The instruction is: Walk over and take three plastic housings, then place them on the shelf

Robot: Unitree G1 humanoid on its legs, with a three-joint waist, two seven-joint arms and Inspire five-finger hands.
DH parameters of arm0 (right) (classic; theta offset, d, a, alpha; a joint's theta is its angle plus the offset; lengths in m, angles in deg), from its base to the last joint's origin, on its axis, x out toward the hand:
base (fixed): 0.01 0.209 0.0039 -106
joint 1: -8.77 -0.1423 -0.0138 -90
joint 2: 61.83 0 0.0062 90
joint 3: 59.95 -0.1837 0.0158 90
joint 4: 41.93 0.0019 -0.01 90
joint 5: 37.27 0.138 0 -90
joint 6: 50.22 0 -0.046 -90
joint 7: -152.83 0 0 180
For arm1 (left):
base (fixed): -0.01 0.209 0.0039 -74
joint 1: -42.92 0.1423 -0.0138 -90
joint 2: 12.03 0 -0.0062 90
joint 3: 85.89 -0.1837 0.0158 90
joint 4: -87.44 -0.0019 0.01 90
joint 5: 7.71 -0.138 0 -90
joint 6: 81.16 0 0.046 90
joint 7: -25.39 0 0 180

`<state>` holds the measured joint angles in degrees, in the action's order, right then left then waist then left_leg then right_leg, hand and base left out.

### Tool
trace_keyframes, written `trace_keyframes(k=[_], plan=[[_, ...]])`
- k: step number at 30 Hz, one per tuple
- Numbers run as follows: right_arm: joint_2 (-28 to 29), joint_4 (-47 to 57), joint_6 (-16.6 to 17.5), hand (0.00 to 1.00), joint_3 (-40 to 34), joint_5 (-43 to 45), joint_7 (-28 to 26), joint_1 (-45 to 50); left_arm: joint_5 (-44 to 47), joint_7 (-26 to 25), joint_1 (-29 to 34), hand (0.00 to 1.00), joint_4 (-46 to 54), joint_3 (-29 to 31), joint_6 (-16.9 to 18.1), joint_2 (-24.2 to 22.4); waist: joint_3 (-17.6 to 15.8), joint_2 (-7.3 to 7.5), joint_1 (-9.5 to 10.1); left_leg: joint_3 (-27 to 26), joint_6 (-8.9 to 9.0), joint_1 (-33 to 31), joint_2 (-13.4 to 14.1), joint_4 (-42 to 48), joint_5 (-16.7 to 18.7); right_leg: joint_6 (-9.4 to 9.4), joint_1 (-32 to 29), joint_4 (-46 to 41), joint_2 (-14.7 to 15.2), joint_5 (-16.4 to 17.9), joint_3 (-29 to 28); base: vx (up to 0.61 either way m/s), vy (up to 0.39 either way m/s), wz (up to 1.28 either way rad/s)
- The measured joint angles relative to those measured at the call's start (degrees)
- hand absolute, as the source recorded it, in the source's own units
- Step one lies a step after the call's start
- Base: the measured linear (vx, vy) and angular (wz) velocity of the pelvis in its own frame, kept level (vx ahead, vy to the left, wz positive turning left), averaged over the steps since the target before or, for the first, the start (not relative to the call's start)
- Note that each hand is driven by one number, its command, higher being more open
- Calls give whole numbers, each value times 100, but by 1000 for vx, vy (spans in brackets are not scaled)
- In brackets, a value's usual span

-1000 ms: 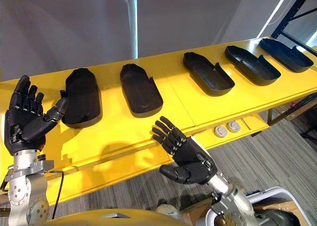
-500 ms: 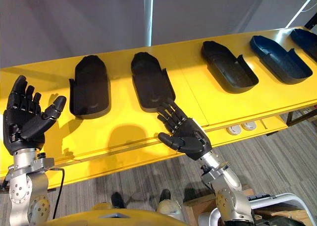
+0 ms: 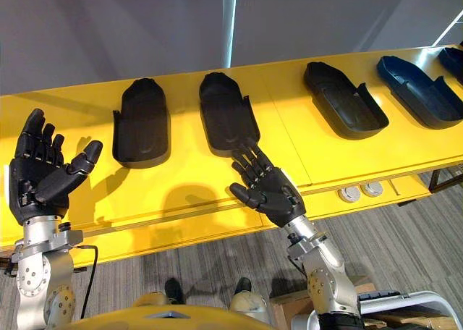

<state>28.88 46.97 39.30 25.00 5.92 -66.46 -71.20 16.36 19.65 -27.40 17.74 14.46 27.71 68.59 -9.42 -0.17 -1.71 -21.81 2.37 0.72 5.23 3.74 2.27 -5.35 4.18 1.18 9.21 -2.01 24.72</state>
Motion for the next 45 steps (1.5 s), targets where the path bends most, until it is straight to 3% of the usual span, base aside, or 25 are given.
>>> trace_keyframes(k=[10,18,26,28,31,36,38,41,45], plan=[[0,-57,1,100,-72,-30,1,-38,1,278,35,100,1,120,0,-58,-15,30,2,-22,-27,183,-79,-131,-27,-1,125,3,52,0,5,1,16,0],[-46,808,137,100,-849,62,-599,278,12,609,12,100,5,409,129,-106,-12,57,-31,-216,0,464,-80,-300,-36,-3,233,25,28,1,-148,5,12,-11],[-48,1152,399,100,-1524,904,-889,-38,26,891,-476,100,53,477,138,-106,136,103,-164,-565,33,669,-39,-342,-13,-6,203,24,-23,-24,-483,-6,8,-21],[-23,1154,522,100,-1694,888,-671,-21,45,995,-578,100,64,499,139,-106,195,91,-189,-686,53,705,-21,-347,2,-3,179,62,-49,-61,-610,-8,-2,-37],[195,1157,799,100,-2008,376,302,28,80,1093,-636,100,155,466,138,-106,218,55,-268,-1009,101,851,31,-309,84,-4,167,104,-111,-126,-931,-28,8,-55],[782,1453,1303,100,-2407,-981,2557,477,78,956,-636,100,554,-134,138,-102,252,-8,-519,-1743,212,1032,172,-91,322,-24,4,146,-257,-242,-1617,-32,6,-76],[1096,2052,1468,100,-2509,-1649,3507,836,47,697,-640,100,580,-598,94,-93,310,-108,-738,-2115,274,1109,274,51,468,-14,-49,198,-358,-304,-1955,-10,-12,-85],[1256,2620,1693,100,-2538,-2281,4274,1129,-10,447,-738,100,578,-1106,-104,-78,326,-170,-1009,-2425,362,1228,395,169,579,-18,-82,196,-472,-315,-2203,-18,-29,-61],[1335,2884,1831,100,-2245,-2287,4488,1166,-47,243,-848,100,578,-1318,-276,38,322,-191,-1083,-2517,386,1156,511,266,587,-8,-221,185,-576,-325,-2242,-68,-76,-21]])
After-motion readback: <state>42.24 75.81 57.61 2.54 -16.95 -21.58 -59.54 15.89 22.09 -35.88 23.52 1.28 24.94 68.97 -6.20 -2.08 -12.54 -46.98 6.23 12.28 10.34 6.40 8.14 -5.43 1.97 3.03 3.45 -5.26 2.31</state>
